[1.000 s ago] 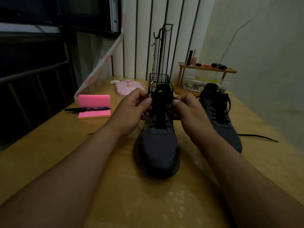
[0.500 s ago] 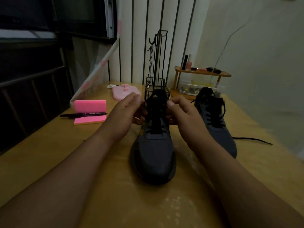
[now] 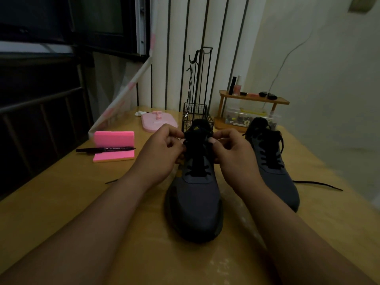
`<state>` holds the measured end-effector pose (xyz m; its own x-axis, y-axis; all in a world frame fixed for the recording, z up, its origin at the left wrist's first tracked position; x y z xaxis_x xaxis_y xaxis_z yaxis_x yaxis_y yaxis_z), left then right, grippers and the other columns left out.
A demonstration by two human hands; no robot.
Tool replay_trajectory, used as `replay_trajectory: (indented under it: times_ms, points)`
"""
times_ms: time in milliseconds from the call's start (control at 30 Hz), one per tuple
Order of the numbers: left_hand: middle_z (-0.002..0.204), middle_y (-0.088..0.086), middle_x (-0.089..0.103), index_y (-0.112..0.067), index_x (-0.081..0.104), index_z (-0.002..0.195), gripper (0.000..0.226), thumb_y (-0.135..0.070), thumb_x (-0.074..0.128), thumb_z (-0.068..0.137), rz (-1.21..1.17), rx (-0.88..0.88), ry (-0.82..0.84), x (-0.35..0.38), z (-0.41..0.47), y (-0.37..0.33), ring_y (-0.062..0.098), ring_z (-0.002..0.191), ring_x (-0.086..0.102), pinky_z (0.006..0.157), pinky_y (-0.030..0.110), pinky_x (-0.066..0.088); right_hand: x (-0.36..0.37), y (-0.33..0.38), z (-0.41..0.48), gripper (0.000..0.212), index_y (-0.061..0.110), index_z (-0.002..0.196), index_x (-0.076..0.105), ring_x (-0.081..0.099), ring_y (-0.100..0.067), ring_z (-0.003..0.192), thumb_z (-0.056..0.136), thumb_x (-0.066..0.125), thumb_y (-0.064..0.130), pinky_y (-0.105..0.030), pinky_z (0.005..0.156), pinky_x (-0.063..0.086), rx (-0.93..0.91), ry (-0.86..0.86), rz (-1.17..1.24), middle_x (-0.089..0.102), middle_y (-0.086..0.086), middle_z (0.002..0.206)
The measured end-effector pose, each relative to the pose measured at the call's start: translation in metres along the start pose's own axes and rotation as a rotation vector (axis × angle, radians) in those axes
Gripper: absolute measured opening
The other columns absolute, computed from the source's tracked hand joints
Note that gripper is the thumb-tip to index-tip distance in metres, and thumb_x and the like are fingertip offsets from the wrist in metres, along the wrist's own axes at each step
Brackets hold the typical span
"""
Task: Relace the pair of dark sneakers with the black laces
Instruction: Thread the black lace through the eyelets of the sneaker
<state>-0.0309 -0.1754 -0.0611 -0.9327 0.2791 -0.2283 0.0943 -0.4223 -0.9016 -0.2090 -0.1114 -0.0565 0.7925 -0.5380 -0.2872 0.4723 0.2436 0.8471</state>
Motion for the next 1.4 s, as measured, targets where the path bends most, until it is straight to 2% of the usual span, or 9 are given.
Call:
replay_trajectory:
  times_ms: [200, 433, 567, 700, 833, 967, 1100, 1267, 1400]
  points:
    - [0.096, -0.006, 0.067, -0.031, 0.061, 0.106, 0.014, -0.018, 0.063, 0.103, 0.091, 0.092, -0.057, 0.003, 0.004, 0.006, 0.010, 0.084, 0.068, 0.066, 0.022, 0.054, 0.000, -0.001, 0.005, 0.007, 0.028, 0.096, 0.067, 0.070, -0.015, 0.090, 0.101, 0.066, 0.023, -0.049, 0.079, 0.062, -0.090, -0.028, -0.086, 0.071, 0.006, 0.092]
    - [0.097, -0.008, 0.065, -0.029, 0.061, 0.101, 0.012, -0.018, 0.061, 0.104, 0.258, 0.241, -0.112, 0.007, 0.002, 0.004, 0.009, 0.082, 0.063, 0.067, 0.025, 0.049, 0.000, 0.004, 0.001, 0.012, 0.018, 0.101, 0.059, 0.064, -0.017, 0.082, 0.107, 0.054, 0.027, -0.052, 0.078, 0.058, -0.084, -0.033, -0.161, 0.065, 0.000, 0.091]
    - [0.095, -0.009, 0.066, -0.035, 0.054, 0.100, 0.016, -0.021, 0.055, 0.107, 0.254, 0.271, -0.195, 0.007, 0.000, -0.001, 0.012, 0.081, 0.067, 0.068, 0.041, 0.059, -0.004, 0.007, 0.000, 0.013, 0.019, 0.098, 0.056, 0.065, -0.027, 0.084, 0.107, 0.052, 0.028, -0.059, 0.077, 0.056, -0.045, -0.014, -0.097, 0.065, -0.007, 0.092]
    - [0.091, -0.007, 0.066, -0.030, 0.051, 0.101, 0.009, -0.025, 0.054, 0.107, 0.197, 0.208, -0.217, 0.004, 0.002, 0.001, 0.011, 0.075, 0.069, 0.072, 0.051, 0.061, -0.007, 0.006, 0.001, 0.012, 0.019, 0.105, 0.062, 0.069, -0.020, 0.091, 0.105, 0.059, 0.030, -0.051, 0.082, 0.060, -0.037, 0.059, -0.060, 0.069, -0.003, 0.099]
    - [0.095, -0.008, 0.069, -0.025, 0.062, 0.102, 0.004, -0.026, 0.060, 0.106, 0.172, 0.152, -0.158, 0.005, 0.001, 0.002, 0.005, 0.080, 0.068, 0.080, 0.046, 0.062, -0.008, 0.000, 0.002, 0.010, 0.019, 0.108, 0.068, 0.072, -0.016, 0.095, 0.105, 0.060, 0.025, -0.050, 0.087, 0.061, 0.009, 0.098, -0.017, 0.074, 0.000, 0.103]
    - [0.090, -0.005, 0.069, -0.022, 0.059, 0.101, 0.007, -0.024, 0.058, 0.107, 0.102, 0.102, -0.183, 0.004, 0.003, 0.002, 0.010, 0.078, 0.069, 0.079, 0.048, 0.061, -0.007, -0.002, 0.003, 0.008, 0.019, 0.109, 0.068, 0.071, -0.016, 0.100, 0.103, 0.064, 0.016, -0.049, 0.093, 0.059, 0.059, 0.098, -0.011, 0.074, 0.001, 0.105]
    - [0.099, -0.007, 0.070, -0.022, 0.062, 0.106, 0.005, -0.026, 0.058, 0.106, 0.134, 0.100, -0.118, 0.006, 0.000, 0.002, 0.002, 0.086, 0.068, 0.081, 0.033, 0.062, -0.007, -0.001, 0.004, 0.007, 0.017, 0.101, 0.064, 0.071, -0.024, 0.094, 0.105, 0.060, 0.021, -0.054, 0.087, 0.060, 0.086, 0.052, 0.003, 0.073, -0.006, 0.099]
    - [0.095, 0.005, 0.070, -0.014, 0.057, 0.101, 0.010, -0.021, 0.054, 0.108, 0.051, 0.076, -0.191, 0.003, 0.000, 0.000, 0.017, 0.075, 0.070, 0.074, 0.045, 0.061, -0.011, 0.001, 0.002, 0.017, 0.009, 0.116, 0.056, 0.071, -0.025, 0.097, 0.110, 0.049, 0.024, -0.032, 0.075, 0.062, 0.137, 0.025, 0.128, 0.071, -0.011, 0.107]
    - [0.094, -0.002, 0.071, -0.017, 0.062, 0.103, 0.010, -0.027, 0.059, 0.106, 0.120, 0.085, -0.114, 0.003, -0.003, -0.001, 0.004, 0.082, 0.069, 0.067, 0.016, 0.054, -0.008, -0.001, 0.002, 0.012, 0.019, 0.113, 0.063, 0.070, -0.018, 0.102, 0.105, 0.061, 0.027, -0.049, 0.091, 0.060, 0.103, 0.095, 0.010, 0.071, 0.000, 0.109]
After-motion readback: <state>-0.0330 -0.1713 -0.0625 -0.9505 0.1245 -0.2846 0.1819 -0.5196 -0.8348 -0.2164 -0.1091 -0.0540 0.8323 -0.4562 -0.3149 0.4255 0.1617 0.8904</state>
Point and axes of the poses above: each hand's wrist, its own z-axis towards the middle knuckle, its own x-axis out of the palm, y = z × x, the point moved 3 cm from there along z, towards the middle knuckle
